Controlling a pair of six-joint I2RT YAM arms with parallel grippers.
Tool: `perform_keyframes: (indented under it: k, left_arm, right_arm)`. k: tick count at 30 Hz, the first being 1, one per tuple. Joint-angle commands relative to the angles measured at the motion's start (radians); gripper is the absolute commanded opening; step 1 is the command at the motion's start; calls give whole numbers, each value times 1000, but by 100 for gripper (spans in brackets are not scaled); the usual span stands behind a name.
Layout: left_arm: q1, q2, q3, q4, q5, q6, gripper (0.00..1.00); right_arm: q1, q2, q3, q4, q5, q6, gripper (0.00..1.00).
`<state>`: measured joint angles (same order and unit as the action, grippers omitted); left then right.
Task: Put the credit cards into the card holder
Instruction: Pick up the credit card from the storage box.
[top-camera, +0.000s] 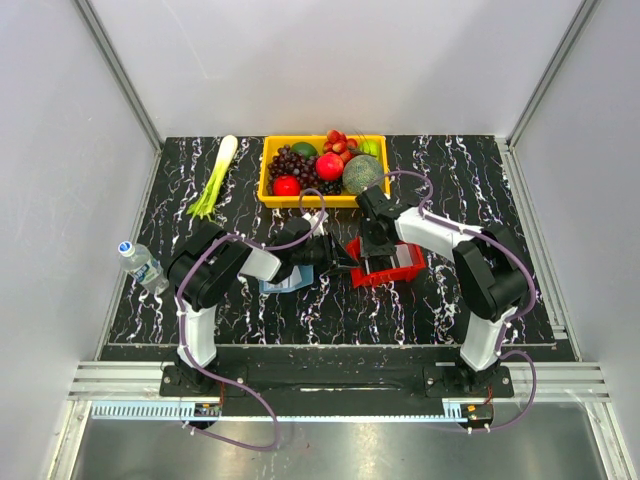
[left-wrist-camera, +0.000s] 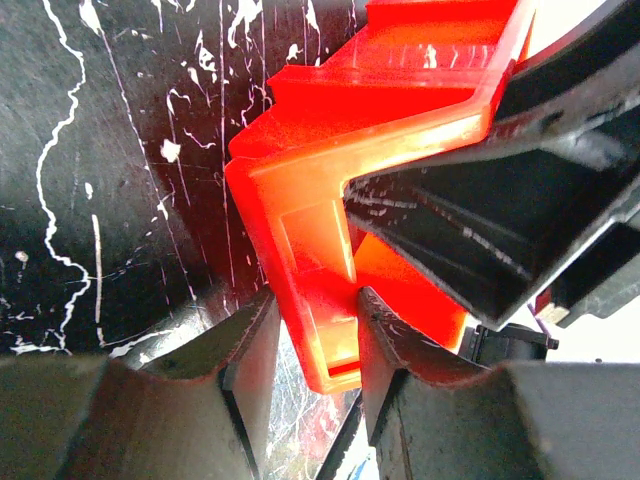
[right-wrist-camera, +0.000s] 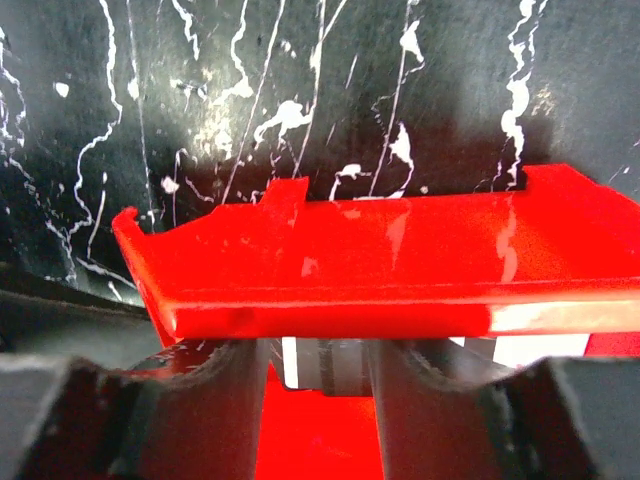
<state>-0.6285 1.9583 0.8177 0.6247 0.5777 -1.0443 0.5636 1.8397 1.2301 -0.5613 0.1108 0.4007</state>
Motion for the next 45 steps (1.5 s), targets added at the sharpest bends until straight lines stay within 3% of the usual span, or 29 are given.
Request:
perform_keyframes:
  k: [1,17,31,39,45]
  left_arm:
    - [0,-30,0,82,39,18,29]
    - [1,-29,0,79,39,21,29]
    - [1,-32,1,75,42,23,29]
    - [1,-24,6,75,45,20,29]
    - [3,-21,9,72,47,21,29]
  right_arm:
    - [13,-62,-20,-12,29,17,51]
    - [7,-148,-58,21,101,32,62]
    - [-2,27,-50,-41,98,32,63]
    - [28,139,-41,-42,-94,15,56]
    - [27,119,-31,-20,-89,35,35]
